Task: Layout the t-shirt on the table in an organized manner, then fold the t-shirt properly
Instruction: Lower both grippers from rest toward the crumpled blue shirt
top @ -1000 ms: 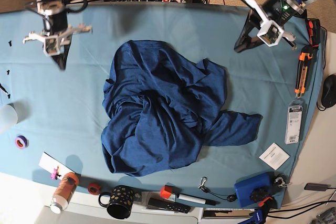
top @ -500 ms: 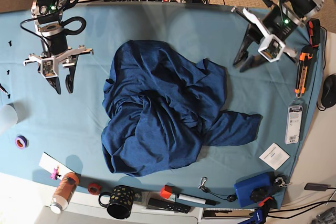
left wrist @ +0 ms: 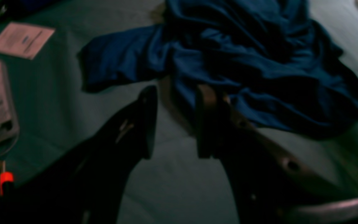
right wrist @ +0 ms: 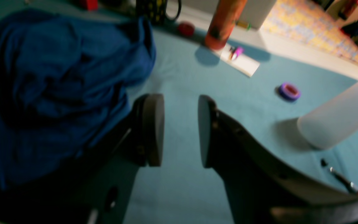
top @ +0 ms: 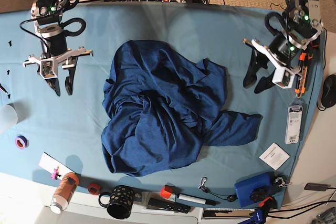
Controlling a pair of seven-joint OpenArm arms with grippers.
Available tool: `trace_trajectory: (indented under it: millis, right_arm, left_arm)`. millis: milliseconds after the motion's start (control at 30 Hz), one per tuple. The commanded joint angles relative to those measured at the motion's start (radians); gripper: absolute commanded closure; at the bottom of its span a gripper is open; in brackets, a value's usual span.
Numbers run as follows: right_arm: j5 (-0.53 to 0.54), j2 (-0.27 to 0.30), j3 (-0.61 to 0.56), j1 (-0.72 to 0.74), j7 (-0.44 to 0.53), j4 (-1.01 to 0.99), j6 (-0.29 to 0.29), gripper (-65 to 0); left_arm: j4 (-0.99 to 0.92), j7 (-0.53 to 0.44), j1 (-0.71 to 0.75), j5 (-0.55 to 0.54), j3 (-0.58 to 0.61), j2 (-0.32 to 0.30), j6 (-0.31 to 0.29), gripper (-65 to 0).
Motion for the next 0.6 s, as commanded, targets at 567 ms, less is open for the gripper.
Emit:
trace_trajectory:
  millis: [567]
  right_arm:
    - [-0.002, -0.036, -0.001, 0.074, 0.024, 0.014, -0.006, -19.4]
  left_arm:
    - [-0.003, -0.029, -0.093, 0.077, 0.202, -0.009, 0.005, -21.3]
